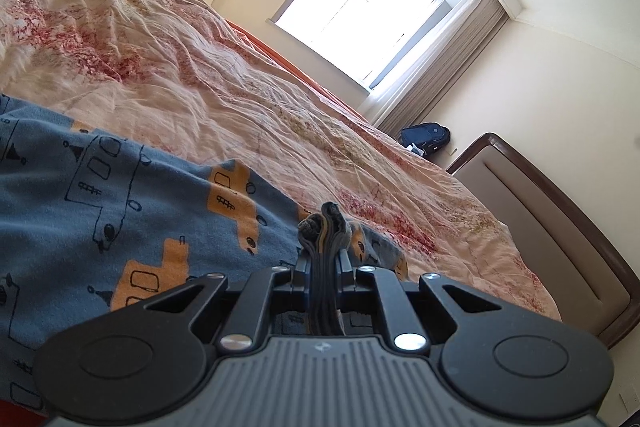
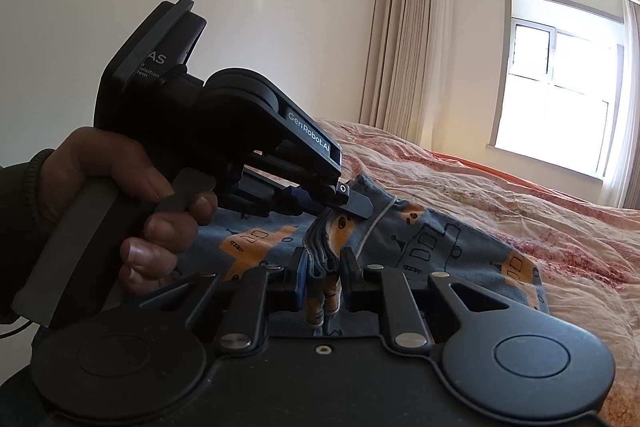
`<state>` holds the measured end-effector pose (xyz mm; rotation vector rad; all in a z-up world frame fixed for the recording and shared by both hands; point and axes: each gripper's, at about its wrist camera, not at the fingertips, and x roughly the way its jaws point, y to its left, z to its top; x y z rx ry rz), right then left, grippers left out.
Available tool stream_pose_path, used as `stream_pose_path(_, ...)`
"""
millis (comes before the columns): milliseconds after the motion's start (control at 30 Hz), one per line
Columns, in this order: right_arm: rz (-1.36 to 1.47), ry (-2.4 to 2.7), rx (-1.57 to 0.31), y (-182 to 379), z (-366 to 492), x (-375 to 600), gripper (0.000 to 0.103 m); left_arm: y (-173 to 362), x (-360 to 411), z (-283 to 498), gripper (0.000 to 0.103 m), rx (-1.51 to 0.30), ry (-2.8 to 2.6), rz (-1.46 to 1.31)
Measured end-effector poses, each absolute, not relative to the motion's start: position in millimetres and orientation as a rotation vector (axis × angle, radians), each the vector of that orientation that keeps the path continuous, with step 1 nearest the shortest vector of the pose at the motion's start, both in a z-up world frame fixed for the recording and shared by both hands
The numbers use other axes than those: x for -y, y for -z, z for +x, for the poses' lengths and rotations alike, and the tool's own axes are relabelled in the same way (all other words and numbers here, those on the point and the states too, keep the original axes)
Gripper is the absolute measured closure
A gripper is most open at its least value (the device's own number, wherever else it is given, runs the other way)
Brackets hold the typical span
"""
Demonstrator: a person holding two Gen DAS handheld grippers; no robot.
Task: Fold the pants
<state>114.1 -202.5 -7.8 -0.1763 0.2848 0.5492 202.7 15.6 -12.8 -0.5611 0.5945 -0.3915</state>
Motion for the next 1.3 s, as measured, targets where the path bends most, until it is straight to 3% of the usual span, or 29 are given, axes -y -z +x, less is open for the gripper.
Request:
stream_pose_path(500, -0.149, -0.570, -0.350, 6.3, 126.8, 187.0, 0.084, 20.5, -26.1, 216.4, 0.092, -0.628, 0.340, -0.485)
stream_pose_path(600, -0.142, -0.575, -0.361, 7.5, 130.5, 187.7, 0.077, 22.8, -26.6, 218.5, 0.091, -0.639, 0.337, -0.482)
stream_pose_path(667, -0.141, -0.564, -0.363, 7.5, 130.7, 187.6, 0.060, 24.7, -27.2, 220.3, 0.086, -0.653, 0.323, -0.482)
stream_pose_path(733, -0.143, -0.551, -0.362, 6.2, 127.7, 186.5, 0.040, 25.7, -29.5, 221.4, 0.060, -0.666, 0.306, -0.488)
stream_pose_path(800, -0.148, -0.535, -0.351, 6.6, 127.0, 188.2, 0.020, 24.6, -34.2, 220.5, 0.042, -0.663, 0.304, -0.508)
stream_pose_path(833, -0.150, -0.523, -0.347, 6.4, 126.4, 189.5, 0.016, 23.2, -36.2, 220.0, 0.033, -0.659, 0.303, -0.511)
stream_pose_path(933, -0.135, -0.479, -0.342, 8.2, 125.8, 196.3, 0.006, 16.3, -41.1, 218.7, 0.020, -0.634, 0.258, -0.486)
stream_pose_path(1067, -0.129, -0.457, -0.341, 8.7, 125.6, 198.0, 0.006, 8.5, -43.4, 221.7, 0.018, -0.613, 0.241, -0.446)
stream_pose_path(1233, -0.146, -0.525, -0.355, 11.1, 122.9, 189.9, 0.024, 4.1, -33.1, 227.8, 0.018, -0.621, 0.284, -0.392)
stream_pose_path(1300, -0.155, -0.550, -0.360, 11.6, 122.6, 185.3, 0.037, 3.4, -27.8, 230.4, 0.020, -0.622, 0.304, -0.373)
